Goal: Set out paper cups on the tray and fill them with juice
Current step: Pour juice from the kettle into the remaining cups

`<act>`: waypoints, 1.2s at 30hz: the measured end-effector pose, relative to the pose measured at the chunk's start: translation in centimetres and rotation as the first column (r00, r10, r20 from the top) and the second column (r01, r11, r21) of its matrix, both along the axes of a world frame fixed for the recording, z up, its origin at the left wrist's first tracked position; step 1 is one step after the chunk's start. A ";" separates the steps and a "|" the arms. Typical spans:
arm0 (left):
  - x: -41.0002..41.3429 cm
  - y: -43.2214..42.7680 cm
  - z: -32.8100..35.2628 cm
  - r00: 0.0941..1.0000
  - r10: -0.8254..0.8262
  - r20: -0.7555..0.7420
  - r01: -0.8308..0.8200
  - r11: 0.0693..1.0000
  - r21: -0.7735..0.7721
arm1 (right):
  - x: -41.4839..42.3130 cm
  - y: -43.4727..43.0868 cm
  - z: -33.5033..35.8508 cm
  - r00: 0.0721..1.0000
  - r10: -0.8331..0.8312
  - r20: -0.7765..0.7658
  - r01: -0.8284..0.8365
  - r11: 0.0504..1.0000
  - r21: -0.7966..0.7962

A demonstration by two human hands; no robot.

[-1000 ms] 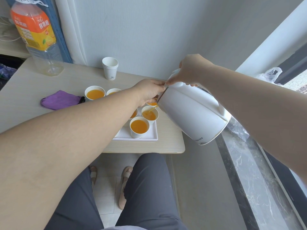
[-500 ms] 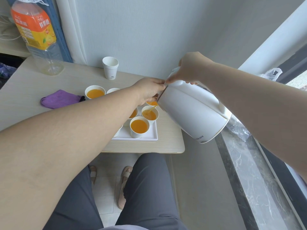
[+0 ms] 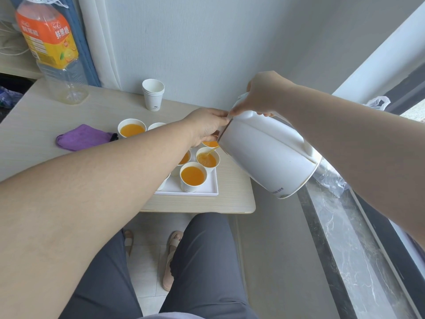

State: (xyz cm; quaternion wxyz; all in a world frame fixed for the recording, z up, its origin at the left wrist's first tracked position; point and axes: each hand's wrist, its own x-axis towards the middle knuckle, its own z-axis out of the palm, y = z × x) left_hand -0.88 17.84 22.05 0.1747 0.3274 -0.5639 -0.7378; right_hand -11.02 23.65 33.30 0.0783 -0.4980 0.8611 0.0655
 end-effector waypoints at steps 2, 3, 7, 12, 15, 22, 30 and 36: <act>0.0 0.0 0.0 1.000 -0.001 0.000 0.001 1.000 -0.002 | 0.0 0.0 0.0 1.000 -0.003 -0.001 0.003 1.000 -0.004; 0.0 0.0 -0.1 1.000 -0.002 -0.001 0.002 1.000 -0.003 | 0.1 0.0 0.0 1.000 -0.005 -0.001 0.005 1.000 -0.006; 0.1 0.1 0.0 1.000 -0.009 -0.014 0.009 1.000 0.005 | 0.2 -0.1 0.0 1.000 -0.009 -0.005 0.009 1.000 -0.004; 0.1 0.1 0.0 1.000 -0.010 -0.023 0.010 1.000 0.019 | 0.1 -0.2 0.0 1.000 0.000 -0.003 0.000 1.000 -0.004; 0.1 0.0 0.0 1.000 -0.006 -0.018 0.006 1.000 0.021 | 0.2 -0.2 0.0 1.000 0.001 -0.011 -0.001 1.000 -0.001; 0.0 0.0 -0.1 1.000 -0.003 -0.017 0.003 1.000 0.029 | 0.1 -0.4 0.0 1.000 -0.003 -0.023 0.004 1.000 0.015; -0.1 -0.1 -0.3 1.000 0.007 -0.007 -0.007 0.999 0.031 | 0.2 -0.6 0.1 0.999 0.021 -0.046 -0.019 0.999 0.031; -0.1 -0.1 -0.3 1.000 0.003 -0.009 -0.003 0.999 0.035 | 0.1 -0.7 0.1 0.998 0.021 -0.057 -0.019 0.999 0.036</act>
